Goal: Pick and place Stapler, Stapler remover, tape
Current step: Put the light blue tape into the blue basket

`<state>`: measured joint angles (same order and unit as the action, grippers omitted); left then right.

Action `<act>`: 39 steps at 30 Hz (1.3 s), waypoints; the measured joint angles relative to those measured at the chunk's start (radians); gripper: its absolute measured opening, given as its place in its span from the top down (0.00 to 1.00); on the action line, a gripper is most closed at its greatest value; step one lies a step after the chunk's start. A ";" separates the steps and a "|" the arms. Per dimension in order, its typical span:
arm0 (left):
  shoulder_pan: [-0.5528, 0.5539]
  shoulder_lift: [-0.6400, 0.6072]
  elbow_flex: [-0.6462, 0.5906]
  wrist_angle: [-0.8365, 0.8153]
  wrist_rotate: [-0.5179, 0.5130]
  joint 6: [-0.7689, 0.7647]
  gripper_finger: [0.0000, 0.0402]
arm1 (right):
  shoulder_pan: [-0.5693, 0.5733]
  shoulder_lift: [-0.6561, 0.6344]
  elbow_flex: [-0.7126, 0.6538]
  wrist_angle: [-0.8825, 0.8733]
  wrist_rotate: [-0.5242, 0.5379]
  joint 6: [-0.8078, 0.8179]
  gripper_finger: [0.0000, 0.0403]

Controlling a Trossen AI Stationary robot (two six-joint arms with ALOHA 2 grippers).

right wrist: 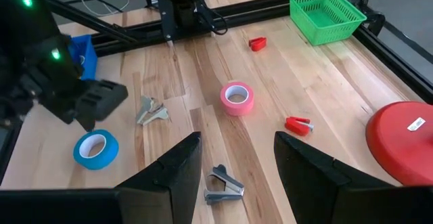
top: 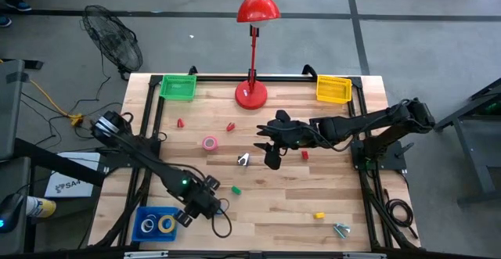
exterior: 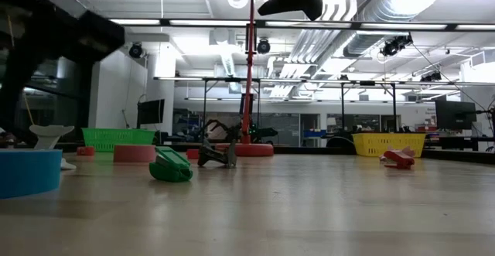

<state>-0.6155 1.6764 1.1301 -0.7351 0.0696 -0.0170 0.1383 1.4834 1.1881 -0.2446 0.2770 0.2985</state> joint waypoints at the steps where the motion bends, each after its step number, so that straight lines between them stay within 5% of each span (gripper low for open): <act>1: 0.000 0.012 0.000 0.011 -0.002 0.011 0.54 | 0.000 0.000 0.000 -0.003 0.000 0.000 0.56; 13: 0.000 0.090 0.000 0.061 -0.007 0.043 0.54 | 0.000 0.000 0.000 -0.017 -0.024 0.000 0.56; 25: 0.000 0.097 0.000 0.065 -0.035 0.050 0.77 | 0.000 0.000 0.000 -0.030 -0.046 0.000 0.56; 39: 0.000 0.097 0.000 0.069 -0.038 0.046 0.88 | 0.000 0.000 0.000 -0.034 -0.076 -0.008 0.56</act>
<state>-0.6155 1.7737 1.1297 -0.6661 0.0319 0.0291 0.1379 1.4834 1.1881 -0.2781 0.2008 0.2901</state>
